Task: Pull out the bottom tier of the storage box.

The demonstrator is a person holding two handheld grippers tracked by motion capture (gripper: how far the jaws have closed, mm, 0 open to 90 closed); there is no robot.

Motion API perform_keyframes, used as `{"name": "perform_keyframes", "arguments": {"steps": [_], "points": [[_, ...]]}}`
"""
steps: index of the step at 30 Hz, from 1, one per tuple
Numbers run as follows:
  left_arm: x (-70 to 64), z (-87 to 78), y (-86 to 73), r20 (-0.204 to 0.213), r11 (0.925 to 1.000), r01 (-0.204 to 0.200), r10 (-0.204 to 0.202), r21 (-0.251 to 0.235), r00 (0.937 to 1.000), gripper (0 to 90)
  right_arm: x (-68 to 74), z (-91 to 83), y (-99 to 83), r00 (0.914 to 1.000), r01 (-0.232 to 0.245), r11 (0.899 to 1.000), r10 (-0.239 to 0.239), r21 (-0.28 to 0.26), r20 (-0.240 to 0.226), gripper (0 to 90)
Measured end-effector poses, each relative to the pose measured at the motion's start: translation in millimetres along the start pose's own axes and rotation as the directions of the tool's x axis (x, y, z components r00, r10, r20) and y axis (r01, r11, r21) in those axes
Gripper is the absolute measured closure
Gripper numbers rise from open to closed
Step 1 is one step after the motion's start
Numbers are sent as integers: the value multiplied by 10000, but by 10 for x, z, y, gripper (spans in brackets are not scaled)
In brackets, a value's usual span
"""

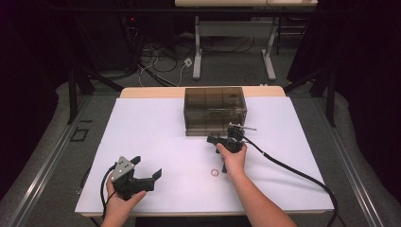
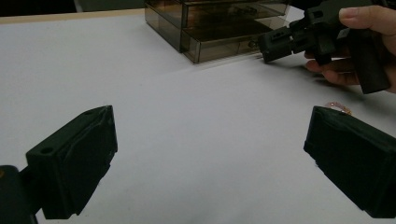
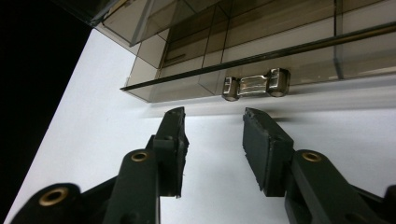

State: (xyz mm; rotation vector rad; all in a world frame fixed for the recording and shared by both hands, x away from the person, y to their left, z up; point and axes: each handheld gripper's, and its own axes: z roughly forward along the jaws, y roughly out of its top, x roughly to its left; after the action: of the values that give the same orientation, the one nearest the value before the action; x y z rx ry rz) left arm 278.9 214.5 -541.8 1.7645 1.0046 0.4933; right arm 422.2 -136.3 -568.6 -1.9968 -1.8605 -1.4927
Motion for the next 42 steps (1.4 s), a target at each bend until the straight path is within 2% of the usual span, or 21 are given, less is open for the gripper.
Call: {"name": "perform_keyframes", "arguments": {"steps": [10, 12, 14, 17, 18, 26, 33, 35, 38, 40, 42], "points": [[-3, 6, -1, -9, 10000, -15, 15, -3, 10000, 25, 20, -65, 18, 9985, 551, 9984, -551, 83, 44, 539], [-2, 5, -1, -19, 10000, -7, 7, -16, 10000, 26, 22, -91, 33, 9960, 889, 9960, -889, 111, 25, 515], [-2, 5, -1, -19, 10000, -7, 6, -14, 10000, 25, 43, -118, 43, 9958, 905, 9958, -907, 165, 77, 500], [-2, 4, -1, -12, 10000, -29, 29, 11, 10000, 25, 45, -132, 51, 9939, 1098, 9939, -1097, -50, 54, 486], [-7, 6, -1, -4, 10000, 10, -10, 9, 10000, 25, 44, -159, 66, 9915, 1297, 9916, -1297, 10, 86, 468], [-11, 9, -1, -14, 10000, -26, 26, 56, 10000, 26, 63, -217, 106, 9881, 1535, 9881, -1535, 11, 116, 404], [-13, 15, -3, -11, 10000, -23, 23, 65, 10000, 25, 62, -289, 152, 9793, 1997, 9798, -2000, 123, 316, 330], [-15, 17, -5, -13, 10000, 24, -24, 48, 10000, 25, 73, -302, 158, 9798, 1958, 9805, -1964, 186, 376, 312], [-16, 22, -8, 3, 10000, 55, -55, 76, 10000, 25, 67, -315, 168, 9763, 2107, 9773, -2116, 240, 463, 301], [-14, 26, -9, -5, 9999, -6, 6, 119, 10000, 25, 60, -330, 178, 9699, 2332, 9720, -2346, 289, 651, 288], [-15, 32, -10, 27, 9999, -22, 22, 156, 10000, 25, 63, -340, 183, 9687, 2375, 9711, -2387, 251, 678, 287]]}}
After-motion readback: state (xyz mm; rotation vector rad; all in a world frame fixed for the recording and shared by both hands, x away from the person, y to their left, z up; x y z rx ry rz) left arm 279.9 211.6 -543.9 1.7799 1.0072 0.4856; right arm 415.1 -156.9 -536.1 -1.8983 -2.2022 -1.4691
